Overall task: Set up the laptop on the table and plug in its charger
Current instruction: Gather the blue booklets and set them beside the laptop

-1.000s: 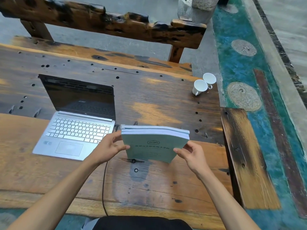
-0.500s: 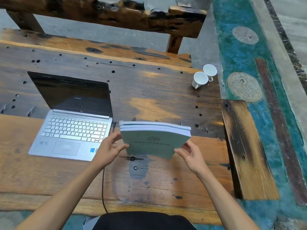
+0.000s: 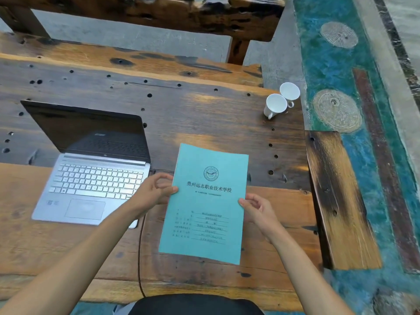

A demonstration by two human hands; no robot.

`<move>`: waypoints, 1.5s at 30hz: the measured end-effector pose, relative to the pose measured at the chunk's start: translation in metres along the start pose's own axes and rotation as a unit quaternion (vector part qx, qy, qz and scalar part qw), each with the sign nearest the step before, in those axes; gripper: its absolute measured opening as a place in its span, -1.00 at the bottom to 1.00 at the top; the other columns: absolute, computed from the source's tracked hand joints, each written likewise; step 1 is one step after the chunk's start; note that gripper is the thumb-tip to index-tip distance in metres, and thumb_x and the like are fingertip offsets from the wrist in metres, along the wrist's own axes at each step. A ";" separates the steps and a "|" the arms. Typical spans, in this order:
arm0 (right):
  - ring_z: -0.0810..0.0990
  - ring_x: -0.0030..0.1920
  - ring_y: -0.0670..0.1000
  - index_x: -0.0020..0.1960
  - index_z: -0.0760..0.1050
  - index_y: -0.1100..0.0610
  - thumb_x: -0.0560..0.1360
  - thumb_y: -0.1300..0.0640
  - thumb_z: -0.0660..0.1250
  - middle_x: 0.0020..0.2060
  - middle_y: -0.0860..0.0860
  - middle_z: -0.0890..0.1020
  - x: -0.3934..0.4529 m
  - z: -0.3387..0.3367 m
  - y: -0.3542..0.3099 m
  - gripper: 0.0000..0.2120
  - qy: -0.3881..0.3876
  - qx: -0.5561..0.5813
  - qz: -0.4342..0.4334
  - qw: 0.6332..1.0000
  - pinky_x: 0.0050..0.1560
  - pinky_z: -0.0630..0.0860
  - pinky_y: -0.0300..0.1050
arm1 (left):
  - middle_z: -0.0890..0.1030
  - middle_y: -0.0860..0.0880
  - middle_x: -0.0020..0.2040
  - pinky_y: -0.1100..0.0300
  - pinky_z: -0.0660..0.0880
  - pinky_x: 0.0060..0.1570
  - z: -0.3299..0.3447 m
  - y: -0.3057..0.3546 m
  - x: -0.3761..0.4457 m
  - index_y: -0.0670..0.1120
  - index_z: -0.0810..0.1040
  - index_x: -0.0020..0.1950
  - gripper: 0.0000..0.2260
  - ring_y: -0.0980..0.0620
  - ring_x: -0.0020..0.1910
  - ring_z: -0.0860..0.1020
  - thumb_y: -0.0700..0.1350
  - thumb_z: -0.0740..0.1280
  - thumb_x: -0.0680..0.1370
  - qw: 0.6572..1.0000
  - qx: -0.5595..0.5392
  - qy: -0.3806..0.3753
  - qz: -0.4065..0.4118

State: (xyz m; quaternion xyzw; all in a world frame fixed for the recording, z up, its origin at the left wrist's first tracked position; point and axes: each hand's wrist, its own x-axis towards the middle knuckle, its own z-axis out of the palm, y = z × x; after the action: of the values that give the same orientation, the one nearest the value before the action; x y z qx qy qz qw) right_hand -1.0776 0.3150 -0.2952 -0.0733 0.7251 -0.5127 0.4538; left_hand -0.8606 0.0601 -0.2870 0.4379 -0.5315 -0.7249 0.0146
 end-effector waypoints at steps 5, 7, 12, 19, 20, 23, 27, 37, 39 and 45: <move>0.73 -0.13 -0.11 0.20 0.53 0.27 0.61 0.21 0.39 -0.01 0.10 0.73 0.026 0.012 0.020 -0.79 -0.010 0.030 0.117 0.993 -0.23 0.63 -0.22 | 0.66 -0.34 0.15 -0.11 0.59 0.11 0.013 -0.021 0.025 -0.27 0.47 0.32 -0.63 -0.29 0.13 0.65 -0.33 0.42 0.54 0.996 -0.020 0.048 -0.070; 0.74 -0.14 -0.12 0.15 0.54 0.25 0.61 0.21 0.38 -0.05 0.09 0.73 0.033 0.015 0.029 -0.84 -0.008 0.035 0.134 0.990 -0.23 0.63 -0.23 | 0.64 -0.34 0.18 -0.06 0.61 0.07 0.012 -0.027 0.033 -0.28 0.47 0.33 -0.64 -0.31 0.17 0.63 -0.35 0.41 0.54 0.995 -0.023 0.056 -0.077; 0.73 -0.03 -0.07 0.15 0.57 0.20 0.58 0.17 0.43 0.05 0.12 0.72 0.050 0.017 0.045 -0.82 0.010 0.047 0.155 0.987 -0.16 0.64 -0.22 | 0.61 -0.24 0.20 -0.20 0.56 0.24 0.005 -0.042 0.049 -0.19 0.55 0.28 -0.67 -0.19 0.23 0.61 -0.31 0.45 0.53 0.994 0.007 0.069 -0.085; 0.74 -0.08 -0.13 0.12 0.59 0.14 0.56 0.16 0.45 -0.07 -0.01 0.76 0.067 0.023 0.051 -0.85 0.031 0.038 0.185 0.981 -0.21 0.63 -0.27 | 0.64 -0.18 0.11 -0.22 0.57 0.20 0.001 -0.057 0.066 -0.19 0.58 0.21 -0.72 -0.23 0.19 0.63 -0.31 0.47 0.51 0.990 0.017 0.099 -0.104; 0.74 -0.06 -0.11 0.11 0.60 0.13 0.56 0.15 0.46 -0.10 -0.04 0.76 0.068 0.023 0.051 -0.85 0.033 0.032 0.189 0.981 -0.21 0.63 -0.28 | 0.64 -0.17 0.10 -0.21 0.57 0.21 0.000 -0.059 0.067 -0.17 0.59 0.19 -0.73 -0.22 0.18 0.63 -0.30 0.48 0.51 0.989 0.019 0.105 -0.105; 0.74 -0.08 -0.10 0.08 0.60 0.09 0.55 0.15 0.47 -0.13 -0.05 0.76 0.070 0.023 0.052 -0.88 0.046 0.022 0.195 0.980 -0.25 0.61 -0.30 | 0.64 -0.19 0.14 -0.22 0.57 0.21 -0.001 -0.063 0.071 -0.16 0.60 0.21 -0.70 -0.19 0.17 0.64 -0.28 0.50 0.50 0.987 0.029 0.109 -0.111; 0.73 -0.08 -0.10 0.05 0.62 0.12 0.52 0.19 0.50 -0.08 0.04 0.75 0.071 0.024 0.053 -0.87 0.076 0.021 0.200 0.977 -0.27 0.61 -0.31 | 0.65 -0.19 0.18 -0.21 0.57 0.21 -0.003 -0.064 0.074 -0.11 0.63 0.23 -0.70 -0.17 0.18 0.63 -0.25 0.49 0.51 0.988 0.054 0.099 -0.110; 0.75 -0.01 0.01 -0.04 0.76 0.13 0.41 0.09 0.61 -0.15 -0.06 0.78 0.074 0.028 0.056 -0.84 0.117 -0.069 0.179 0.974 0.13 0.66 0.05 | 0.73 -0.02 0.05 -0.04 0.58 0.22 0.001 -0.056 0.069 0.00 0.70 0.14 -0.73 -0.01 0.09 0.68 -0.27 0.48 0.51 0.981 0.115 0.127 -0.093; 0.75 -0.04 0.02 -0.11 0.77 0.07 0.40 0.06 0.62 -0.19 -0.09 0.77 0.073 0.029 0.055 -0.88 0.123 -0.094 0.177 0.972 0.13 0.66 0.12 | 0.74 0.07 -0.02 -0.01 0.61 0.17 0.004 -0.054 0.066 0.03 0.71 0.11 -0.74 0.06 0.03 0.69 -0.27 0.48 0.50 0.979 0.124 0.136 -0.091; 0.72 -0.18 -0.03 -0.40 0.67 -0.07 0.42 -0.07 0.58 -0.34 -0.13 0.73 0.063 0.036 0.046 -0.76 0.155 -0.204 0.155 0.954 0.02 0.67 0.04 | 0.72 0.03 -0.02 0.03 0.60 0.09 0.016 -0.040 0.058 0.03 0.68 0.14 -0.77 0.03 0.02 0.66 -0.16 0.47 0.50 0.947 0.276 0.152 -0.058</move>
State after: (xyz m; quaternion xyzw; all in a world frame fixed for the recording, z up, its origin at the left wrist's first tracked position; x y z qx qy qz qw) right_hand -1.0715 0.2756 -0.3713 0.0297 0.8780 -0.2824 0.3854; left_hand -0.8889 0.0616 -0.3538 0.5597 -0.6759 -0.4746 -0.0677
